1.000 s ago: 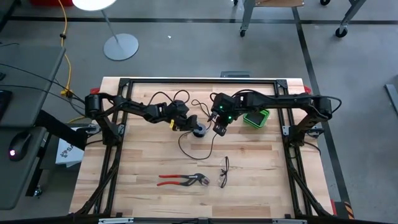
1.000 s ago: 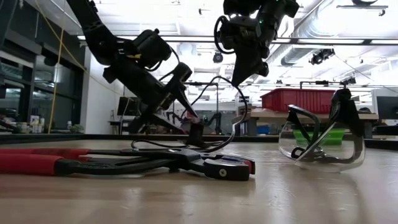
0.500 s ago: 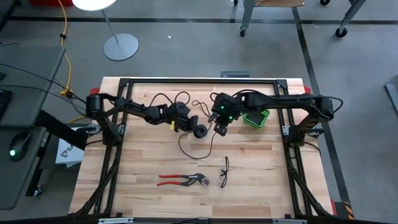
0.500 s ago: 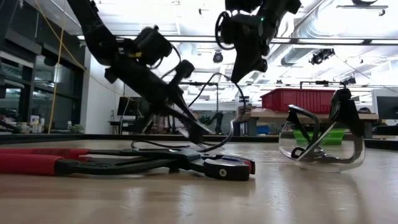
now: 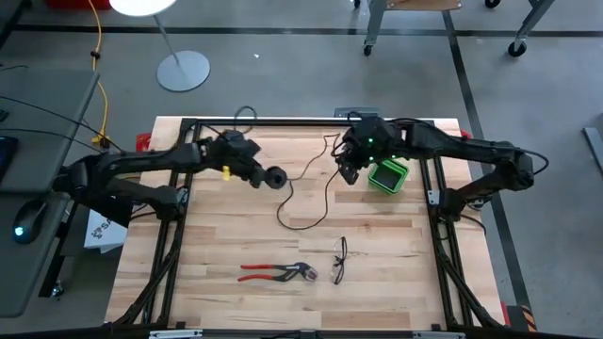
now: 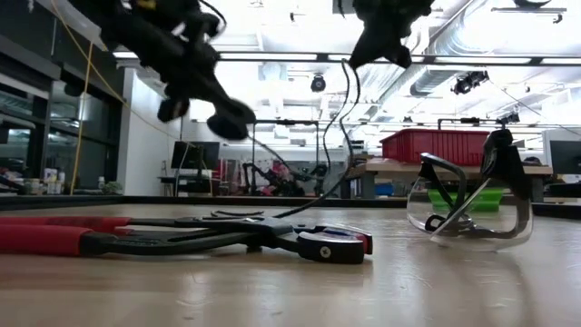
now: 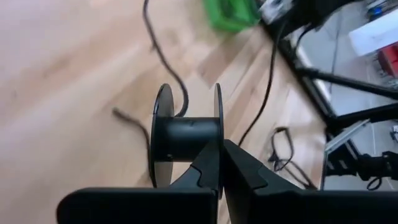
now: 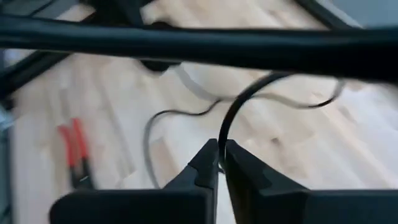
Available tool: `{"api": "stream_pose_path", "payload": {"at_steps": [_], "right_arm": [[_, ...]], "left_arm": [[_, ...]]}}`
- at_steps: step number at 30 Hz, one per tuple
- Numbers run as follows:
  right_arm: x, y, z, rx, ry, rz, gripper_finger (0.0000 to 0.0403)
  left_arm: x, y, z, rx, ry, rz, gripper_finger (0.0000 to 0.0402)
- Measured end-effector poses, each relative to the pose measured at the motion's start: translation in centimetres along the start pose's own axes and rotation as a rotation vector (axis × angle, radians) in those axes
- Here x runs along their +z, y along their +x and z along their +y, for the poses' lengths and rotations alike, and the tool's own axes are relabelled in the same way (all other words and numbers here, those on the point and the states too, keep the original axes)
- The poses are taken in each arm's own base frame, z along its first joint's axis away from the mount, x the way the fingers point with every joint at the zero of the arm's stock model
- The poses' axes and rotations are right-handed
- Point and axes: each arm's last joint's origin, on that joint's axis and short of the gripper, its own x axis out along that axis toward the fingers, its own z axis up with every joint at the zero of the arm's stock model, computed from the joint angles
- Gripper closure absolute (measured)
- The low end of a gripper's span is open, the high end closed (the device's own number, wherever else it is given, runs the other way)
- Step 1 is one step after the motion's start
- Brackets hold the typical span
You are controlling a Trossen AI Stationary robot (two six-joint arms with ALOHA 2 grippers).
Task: Coil cords
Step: Coil the black wire onto the black spool
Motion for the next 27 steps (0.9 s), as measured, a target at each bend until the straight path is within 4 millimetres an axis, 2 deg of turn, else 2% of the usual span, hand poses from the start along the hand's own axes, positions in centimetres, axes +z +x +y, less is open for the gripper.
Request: {"api": "stream_pose_path", "payload": {"at_steps": [6, 11, 14, 20, 25, 27], "right_arm": [[-1.0, -0.3, 0.4, 0.105, 0.0, 0.122, 0.029], [-3.1, -0.3, -0.3, -0.027, -0.049, 0.323, 0.022], [-2.2, -0.4, 0.0, 0.001, -0.104, 0.208, 0.0211], [1.8, -0.6, 1.6, 0.108, -0.183, -0.224, 0.0216], [3.7, -0.3, 2.1, 0.081, -0.309, -0.432, 0.0219], [3.9, -0.1, 2.2, 0.061, -0.366, -0.446, 0.0219]], "left_arm": [[1.4, -3.4, -2.0, 0.003, 0.166, -0.081, 0.0401], [2.8, -5.1, -3.5, 0.103, 0.397, -0.099, 0.0401], [3.5, -5.6, -4.8, 0.163, 0.609, -0.109, 0.0401], [4.9, -5.3, -7.9, 0.24, 0.948, -0.046, 0.0401], [5.8, -3.9, -10.7, 0.151, 1.041, -0.028, 0.0402], [6.2, -3.1, -11.5, 0.124, 1.042, -0.023, 0.0401]]}}
